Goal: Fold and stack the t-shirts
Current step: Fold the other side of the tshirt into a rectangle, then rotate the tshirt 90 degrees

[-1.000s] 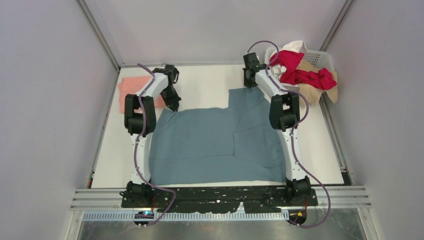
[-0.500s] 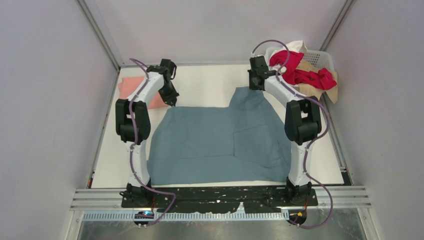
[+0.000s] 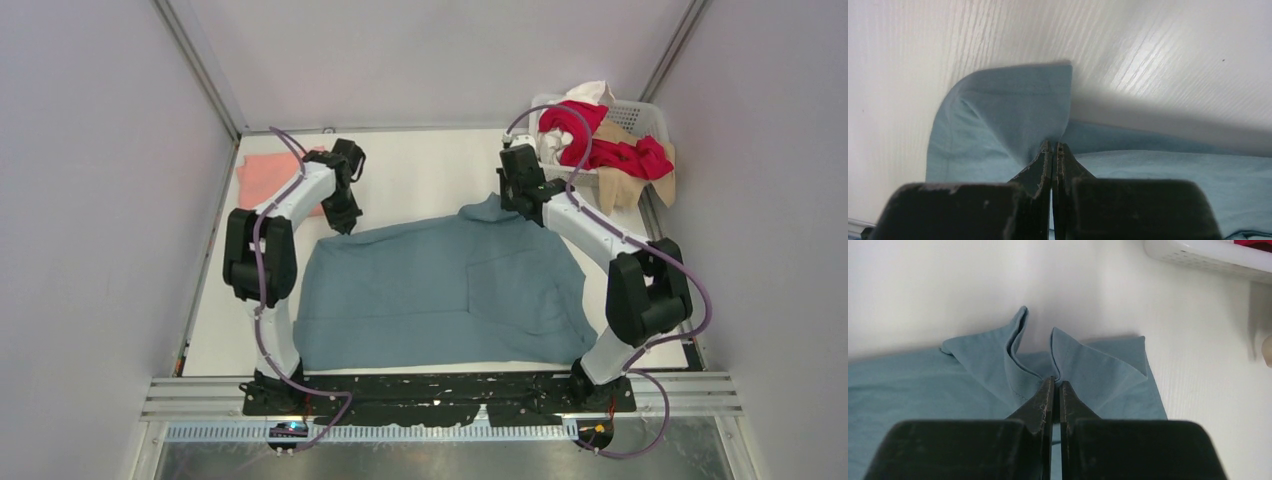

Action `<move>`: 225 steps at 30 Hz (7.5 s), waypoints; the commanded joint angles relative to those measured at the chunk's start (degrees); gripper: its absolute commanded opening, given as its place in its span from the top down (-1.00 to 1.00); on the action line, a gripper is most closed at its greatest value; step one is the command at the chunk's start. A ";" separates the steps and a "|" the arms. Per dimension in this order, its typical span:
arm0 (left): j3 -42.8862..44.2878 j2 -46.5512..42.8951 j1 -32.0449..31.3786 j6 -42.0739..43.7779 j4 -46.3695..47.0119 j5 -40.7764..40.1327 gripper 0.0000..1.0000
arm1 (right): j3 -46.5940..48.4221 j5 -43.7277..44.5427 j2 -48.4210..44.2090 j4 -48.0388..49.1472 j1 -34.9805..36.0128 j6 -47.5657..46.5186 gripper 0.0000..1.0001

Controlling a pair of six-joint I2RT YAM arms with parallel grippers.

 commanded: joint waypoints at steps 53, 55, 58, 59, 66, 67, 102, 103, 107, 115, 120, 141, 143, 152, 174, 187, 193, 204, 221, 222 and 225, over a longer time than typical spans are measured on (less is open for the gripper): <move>-46.19 -45.67 -13.53 -15.05 -0.05 -8.48 -0.63 | -27.59 -8.43 -42.12 -37.23 26.49 21.96 -0.24; -47.18 -51.37 -14.17 -14.12 -2.11 -9.33 -0.87 | -29.06 -14.07 -47.33 -36.93 29.19 22.67 -0.46; -47.35 -55.86 -14.06 -9.50 2.12 -8.58 -0.99 | -29.86 -11.60 -52.82 -30.85 29.86 20.85 -0.89; -46.72 -55.57 -14.03 -8.05 4.06 -7.71 -0.99 | -29.42 -9.36 -53.58 -28.05 29.81 19.75 -0.96; -40.52 -40.78 -12.86 -1.24 19.27 3.60 -0.99 | -25.43 3.26 -44.13 -16.16 24.56 17.43 -0.90; -40.04 -38.38 -12.27 -0.71 20.59 5.15 -0.99 | -25.52 1.14 -41.15 -12.77 21.83 15.65 -0.90; -49.62 -51.38 -3.04 -14.22 -3.12 -14.67 -0.99 | -37.25 -31.20 -45.37 -24.04 35.48 11.83 -0.90; -49.74 -52.76 -3.04 -13.01 -1.19 -12.83 -0.99 | -36.32 -28.09 -45.78 -23.88 35.48 11.82 -0.90; -49.46 -55.73 -3.06 -8.59 8.45 -3.04 -0.99 | -31.53 -11.04 -44.82 -22.21 35.44 13.91 -0.90; -46.60 -45.38 -3.47 -1.86 24.11 15.79 -0.99 | -25.39 -12.38 -22.23 -12.66 35.27 5.29 -0.92; -43.81 -35.44 -3.82 -1.46 26.71 16.53 -0.99 | -27.23 -12.26 -17.64 -12.56 34.77 6.83 -0.93; -46.48 -36.00 -3.56 -4.97 8.09 -2.82 -0.99 | -33.64 -19.04 -45.42 -32.01 39.77 15.79 -0.90; -49.18 -39.31 -3.56 -6.83 4.92 -4.53 -0.99 | -33.01 -15.32 -46.50 -31.21 36.44 16.31 -0.90; -50.56 -57.68 -3.65 -12.74 -7.88 -11.35 -0.99 | -35.04 -11.01 -50.69 -22.97 22.55 23.67 -0.90; -47.81 -43.14 -3.82 -1.32 20.09 6.44 -0.99 | -25.81 -1.83 -20.68 -50.59 26.49 34.10 -0.90; -48.02 -40.37 -3.83 -1.02 23.32 8.35 -0.99 | -18.79 1.13 -25.66 -55.24 30.07 41.15 -0.90; -54.13 -39.90 -3.81 -2.16 29.13 14.64 -0.99 | -37.89 -19.79 -29.84 -17.28 11.09 37.21 -0.90; -52.07 -31.74 -3.86 -6.33 34.30 16.09 -0.99 | -27.92 -23.55 -3.55 2.96 -3.62 27.91 -0.90; -54.02 -31.71 -12.51 -23.88 40.56 16.04 -0.99 | 52.61 -32.66 44.74 -16.43 -6.51 7.92 -0.90; -53.76 -31.23 -14.82 -25.40 41.60 16.44 -0.99 | 59.19 -33.94 48.74 -17.78 -6.52 7.88 -0.90; -53.96 -31.00 -19.07 -29.47 41.24 15.71 -0.99 | 68.44 -38.25 54.74 -19.08 -6.49 11.22 -0.90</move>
